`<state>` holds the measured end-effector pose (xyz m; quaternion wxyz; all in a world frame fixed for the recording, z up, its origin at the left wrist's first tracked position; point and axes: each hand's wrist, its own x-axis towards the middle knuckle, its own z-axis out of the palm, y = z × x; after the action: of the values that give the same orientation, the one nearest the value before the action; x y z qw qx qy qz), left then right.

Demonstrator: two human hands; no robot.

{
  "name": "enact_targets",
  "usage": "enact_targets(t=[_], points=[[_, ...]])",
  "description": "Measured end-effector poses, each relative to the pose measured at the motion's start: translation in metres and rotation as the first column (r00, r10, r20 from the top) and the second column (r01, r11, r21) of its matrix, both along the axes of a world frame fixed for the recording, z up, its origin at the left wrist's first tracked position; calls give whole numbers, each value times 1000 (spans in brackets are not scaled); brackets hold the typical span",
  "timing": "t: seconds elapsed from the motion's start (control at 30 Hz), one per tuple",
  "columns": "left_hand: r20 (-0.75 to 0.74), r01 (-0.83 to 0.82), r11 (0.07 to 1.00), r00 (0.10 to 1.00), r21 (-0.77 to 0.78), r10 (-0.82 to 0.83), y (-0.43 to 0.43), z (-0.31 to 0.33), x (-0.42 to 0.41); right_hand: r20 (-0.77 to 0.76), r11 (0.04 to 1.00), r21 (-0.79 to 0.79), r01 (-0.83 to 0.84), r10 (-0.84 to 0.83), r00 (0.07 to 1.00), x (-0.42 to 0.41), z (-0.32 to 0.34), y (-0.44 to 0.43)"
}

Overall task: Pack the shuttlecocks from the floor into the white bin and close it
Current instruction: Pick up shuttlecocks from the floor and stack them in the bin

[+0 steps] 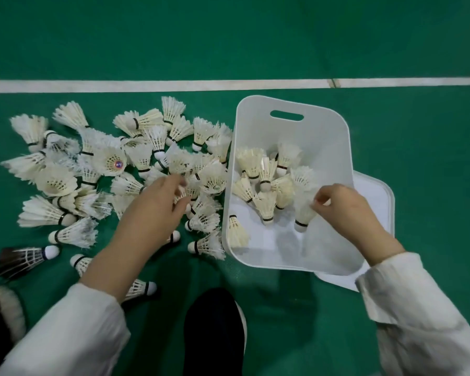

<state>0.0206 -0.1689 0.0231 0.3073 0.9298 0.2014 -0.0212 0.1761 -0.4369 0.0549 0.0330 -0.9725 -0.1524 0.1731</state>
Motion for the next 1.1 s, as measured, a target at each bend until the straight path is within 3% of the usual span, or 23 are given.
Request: enact_targets(t=[0.07,0.2,0.5,0.7,0.77,0.87,0.93,1.0,1.03,1.07,1.1], points=[[-149,28,999,989,23,-24,3,-23,-14,-2,999,-36,12,-13,1000,2,-19,1],[-276,-7,1000,961,2,8,0,-55,-40,18,989,-143,30,-28,999,10,-47,11],[-259,60,988,966,144,-21,4,-94,-56,-165,989,-119,89,-108,980,14,-85,13],[-299,127,953,953,276,-40,10,-110,-59,-163,985,-169,32,-60,985,6,-64,14],[-282,118,945,959,304,-29,10,-111,-60,-108,993,-118,18,-31,994,-4,-41,25],[-278,58,954,960,293,27,15,-106,-57,14,994,76,-77,76,997,-34,3,58],[-272,-29,981,959,194,82,19,-95,-53,69,960,214,-182,171,983,-59,29,87],[-200,-276,960,944,-43,263,22,-76,-50,83,913,302,-274,261,962,-79,42,115],[-210,-415,882,904,-222,372,23,-65,-50,74,892,330,-310,303,950,-87,42,129],[-259,-529,726,848,-439,462,24,-56,-51,54,873,355,-334,338,940,-94,39,142],[-319,-593,486,783,-642,534,25,-49,-52,29,859,374,-350,367,930,-100,33,155]])
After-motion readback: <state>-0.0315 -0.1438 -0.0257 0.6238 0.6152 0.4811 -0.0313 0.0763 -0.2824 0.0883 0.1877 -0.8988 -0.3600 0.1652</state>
